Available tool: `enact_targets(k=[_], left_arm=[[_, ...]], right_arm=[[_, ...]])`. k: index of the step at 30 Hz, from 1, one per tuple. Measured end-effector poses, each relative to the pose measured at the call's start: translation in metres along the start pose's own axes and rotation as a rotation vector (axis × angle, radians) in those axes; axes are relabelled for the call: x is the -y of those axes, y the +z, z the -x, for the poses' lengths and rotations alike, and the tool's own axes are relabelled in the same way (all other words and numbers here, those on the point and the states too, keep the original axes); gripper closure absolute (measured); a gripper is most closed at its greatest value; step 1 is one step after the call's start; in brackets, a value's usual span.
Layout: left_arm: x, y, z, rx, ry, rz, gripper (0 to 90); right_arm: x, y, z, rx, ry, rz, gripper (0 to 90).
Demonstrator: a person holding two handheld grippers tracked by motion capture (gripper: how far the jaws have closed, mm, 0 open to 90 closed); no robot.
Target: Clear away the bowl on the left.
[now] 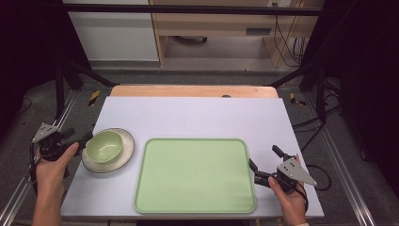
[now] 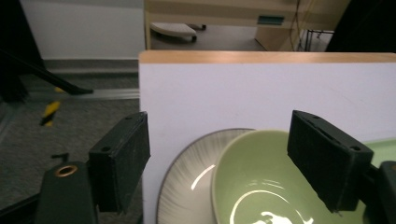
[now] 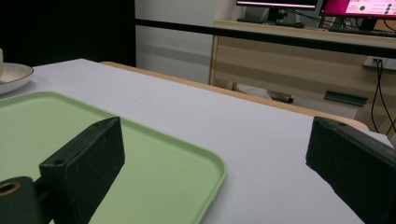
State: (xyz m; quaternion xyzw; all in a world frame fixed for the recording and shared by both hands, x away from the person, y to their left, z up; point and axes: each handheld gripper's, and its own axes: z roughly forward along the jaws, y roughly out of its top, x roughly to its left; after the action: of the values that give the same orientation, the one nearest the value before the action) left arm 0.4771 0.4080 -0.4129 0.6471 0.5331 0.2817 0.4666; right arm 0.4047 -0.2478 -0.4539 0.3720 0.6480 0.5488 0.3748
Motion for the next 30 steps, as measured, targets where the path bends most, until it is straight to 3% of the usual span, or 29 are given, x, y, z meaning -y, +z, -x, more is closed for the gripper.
enact_targets(k=[3,8,17,21,25,30], left_arm=[[0.004,0.004,0.0,-0.007,0.004,-0.042,27.8],[0.011,0.013,0.001,-0.031,0.01,-0.172,40.6],[0.014,0.018,0.006,-0.048,0.03,-0.215,52.0],[0.014,0.017,0.003,-0.052,0.045,-0.226,60.2],[0.016,0.015,-0.001,-0.075,0.031,-0.224,66.8],[0.015,0.017,0.001,-0.082,0.031,-0.236,67.9]], right_arm=[[0.0,0.0,-0.001,0.0,0.004,0.0,4.5],[0.0,0.002,-0.002,-0.004,0.005,-0.005,4.4],[0.0,0.002,-0.005,-0.018,0.0,-0.009,4.2],[0.001,0.004,-0.004,-0.02,-0.001,-0.016,4.1],[0.0,0.004,-0.004,-0.019,0.001,-0.015,4.1],[0.0,0.003,-0.005,-0.023,-0.002,-0.015,3.9]])
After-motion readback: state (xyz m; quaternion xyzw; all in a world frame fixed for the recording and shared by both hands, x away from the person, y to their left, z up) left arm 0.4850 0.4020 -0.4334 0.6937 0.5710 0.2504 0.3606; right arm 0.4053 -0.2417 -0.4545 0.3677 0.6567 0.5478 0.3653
